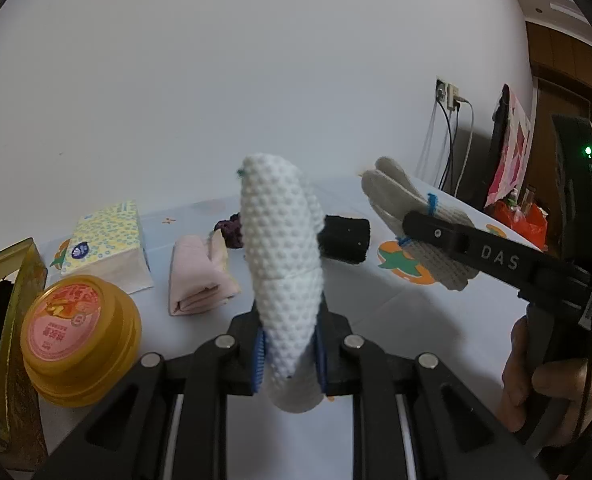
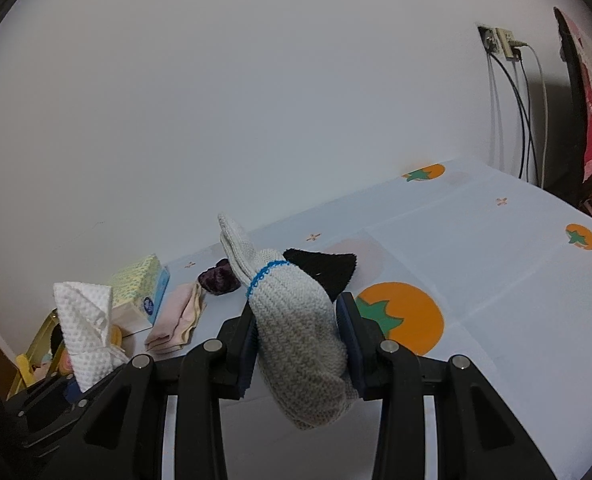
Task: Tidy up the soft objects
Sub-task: 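Carry the white sock with the left gripper while the right gripper carries the glove toward the tray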
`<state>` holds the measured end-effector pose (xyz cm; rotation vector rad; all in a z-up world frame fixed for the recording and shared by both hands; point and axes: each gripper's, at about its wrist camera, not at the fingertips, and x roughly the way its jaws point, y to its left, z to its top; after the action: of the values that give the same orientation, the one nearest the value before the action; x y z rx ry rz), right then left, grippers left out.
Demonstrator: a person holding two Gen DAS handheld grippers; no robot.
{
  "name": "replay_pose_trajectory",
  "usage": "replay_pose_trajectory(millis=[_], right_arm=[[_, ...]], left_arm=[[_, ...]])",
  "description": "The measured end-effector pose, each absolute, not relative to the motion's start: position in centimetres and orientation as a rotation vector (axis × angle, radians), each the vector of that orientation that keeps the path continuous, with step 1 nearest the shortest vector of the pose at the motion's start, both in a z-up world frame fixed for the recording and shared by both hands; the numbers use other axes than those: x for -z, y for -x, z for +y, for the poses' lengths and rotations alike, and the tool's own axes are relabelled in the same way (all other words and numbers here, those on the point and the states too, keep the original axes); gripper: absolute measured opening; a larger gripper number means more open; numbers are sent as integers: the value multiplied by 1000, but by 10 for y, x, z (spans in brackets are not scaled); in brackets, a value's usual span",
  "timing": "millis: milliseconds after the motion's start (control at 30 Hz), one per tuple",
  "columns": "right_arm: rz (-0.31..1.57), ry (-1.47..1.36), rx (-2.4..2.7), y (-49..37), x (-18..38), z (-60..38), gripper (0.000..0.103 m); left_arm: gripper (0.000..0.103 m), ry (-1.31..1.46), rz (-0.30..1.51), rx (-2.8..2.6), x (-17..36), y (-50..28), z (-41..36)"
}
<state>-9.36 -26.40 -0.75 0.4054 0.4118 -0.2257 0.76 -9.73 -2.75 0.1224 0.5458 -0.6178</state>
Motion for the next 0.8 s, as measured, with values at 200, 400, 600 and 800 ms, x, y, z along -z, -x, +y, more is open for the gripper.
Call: replay_pose_trajectory(millis=[200, 400, 600, 800], right_arm=[[428, -421, 177, 91, 7, -263, 40], [439, -403, 146, 88, 9, -257, 40], [409, -379, 148, 93, 6, -253, 40], [382, -334, 161, 96, 2, -245, 40]], left_arm=[[18, -119, 560, 617, 28, -9, -100], [18, -112, 568, 622, 29, -10, -99], [18, -112, 572, 618, 29, -9, -95], [18, -109, 536, 601, 22, -2, -83]])
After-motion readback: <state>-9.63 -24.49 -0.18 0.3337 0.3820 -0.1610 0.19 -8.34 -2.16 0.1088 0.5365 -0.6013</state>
